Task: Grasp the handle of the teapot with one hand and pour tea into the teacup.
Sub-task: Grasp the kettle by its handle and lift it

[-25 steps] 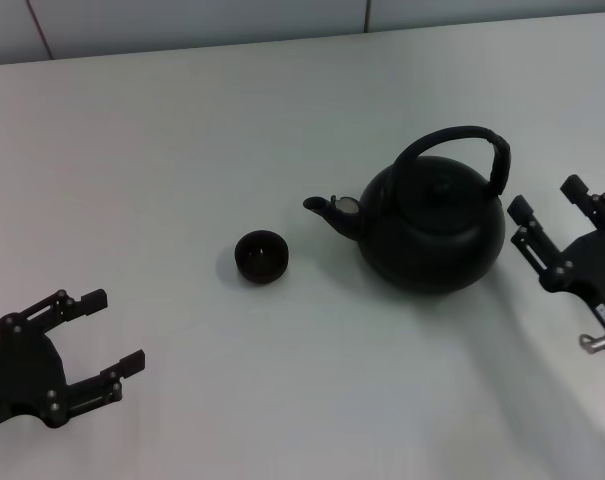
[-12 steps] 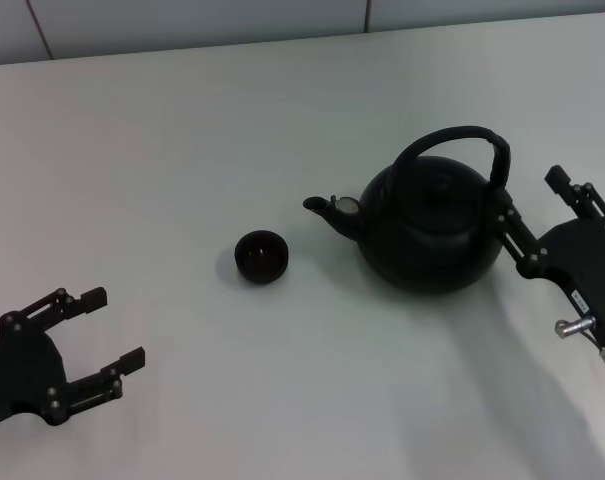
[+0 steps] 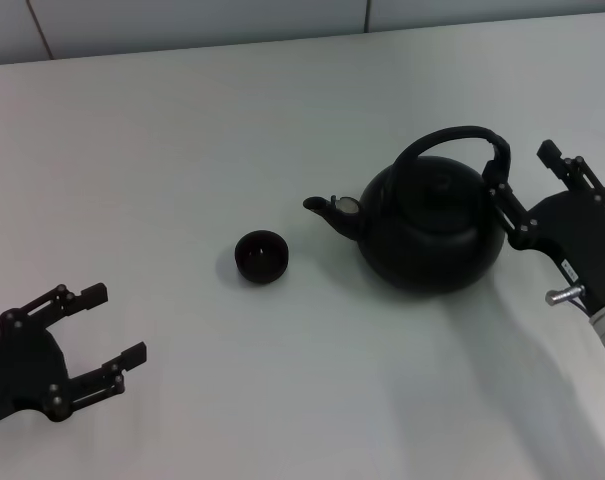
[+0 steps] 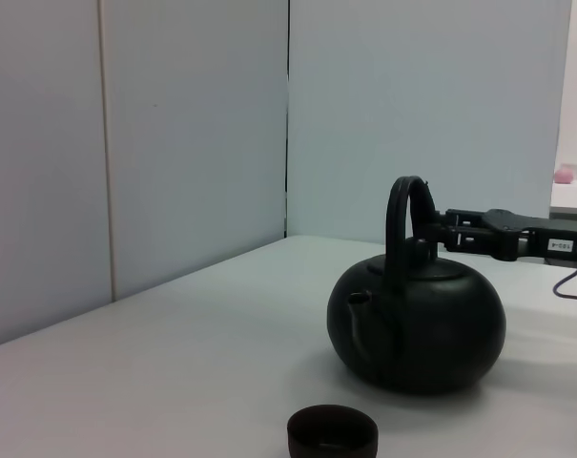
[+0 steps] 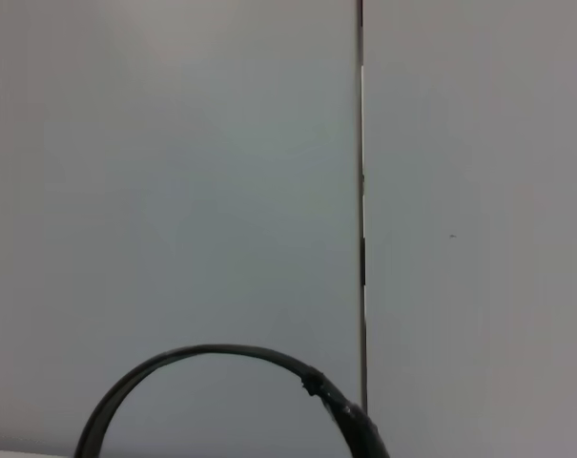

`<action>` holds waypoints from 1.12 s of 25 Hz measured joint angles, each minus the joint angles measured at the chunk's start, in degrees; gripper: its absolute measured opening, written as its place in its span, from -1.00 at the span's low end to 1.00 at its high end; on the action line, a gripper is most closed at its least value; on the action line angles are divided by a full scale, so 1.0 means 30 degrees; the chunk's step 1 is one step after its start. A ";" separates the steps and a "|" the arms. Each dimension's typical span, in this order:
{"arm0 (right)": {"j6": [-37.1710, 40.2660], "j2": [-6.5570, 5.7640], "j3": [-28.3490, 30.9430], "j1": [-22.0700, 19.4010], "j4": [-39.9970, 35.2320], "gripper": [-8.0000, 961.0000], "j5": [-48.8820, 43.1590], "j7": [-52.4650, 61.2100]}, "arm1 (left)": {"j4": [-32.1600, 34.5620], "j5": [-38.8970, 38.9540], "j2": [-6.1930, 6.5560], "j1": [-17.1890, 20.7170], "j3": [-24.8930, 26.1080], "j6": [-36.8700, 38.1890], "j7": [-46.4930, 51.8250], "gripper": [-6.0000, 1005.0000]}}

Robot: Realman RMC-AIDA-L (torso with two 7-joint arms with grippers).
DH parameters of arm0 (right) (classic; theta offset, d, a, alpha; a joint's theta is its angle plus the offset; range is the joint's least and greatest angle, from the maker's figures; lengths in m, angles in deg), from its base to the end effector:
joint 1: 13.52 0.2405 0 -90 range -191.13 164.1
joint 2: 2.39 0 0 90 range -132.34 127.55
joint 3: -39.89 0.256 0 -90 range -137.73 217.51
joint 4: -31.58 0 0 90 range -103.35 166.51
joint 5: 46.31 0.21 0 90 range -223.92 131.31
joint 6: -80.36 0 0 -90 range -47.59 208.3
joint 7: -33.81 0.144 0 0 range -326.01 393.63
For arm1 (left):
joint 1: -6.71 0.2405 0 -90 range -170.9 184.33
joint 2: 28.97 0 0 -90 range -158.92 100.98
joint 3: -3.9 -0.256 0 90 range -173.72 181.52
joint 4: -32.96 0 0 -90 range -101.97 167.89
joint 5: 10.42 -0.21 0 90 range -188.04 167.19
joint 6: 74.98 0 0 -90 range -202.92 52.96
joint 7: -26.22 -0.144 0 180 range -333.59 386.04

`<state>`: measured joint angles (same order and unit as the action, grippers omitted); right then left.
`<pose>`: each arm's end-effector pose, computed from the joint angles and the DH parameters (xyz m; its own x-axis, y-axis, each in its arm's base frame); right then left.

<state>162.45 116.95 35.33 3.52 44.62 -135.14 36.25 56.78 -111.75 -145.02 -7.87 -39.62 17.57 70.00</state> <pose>0.3318 0.2463 -0.0474 0.7213 0.0564 -0.6903 -0.6582 -0.2545 -0.7085 -0.3350 0.2329 -0.0093 0.8186 0.1037 0.5649 0.3458 -0.8743 -0.3405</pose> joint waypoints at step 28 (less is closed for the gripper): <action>-0.0294 0.0029 0.0000 0.0379 0.0110 -0.72 -0.0133 0.0026 | 0.0000 0.0000 -0.0044 0.0001 0.0243 0.0063 -0.0002 0.60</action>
<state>161.57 117.04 35.33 4.65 44.95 -135.54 36.33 56.78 -111.75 -145.15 -7.87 -38.89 17.76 69.99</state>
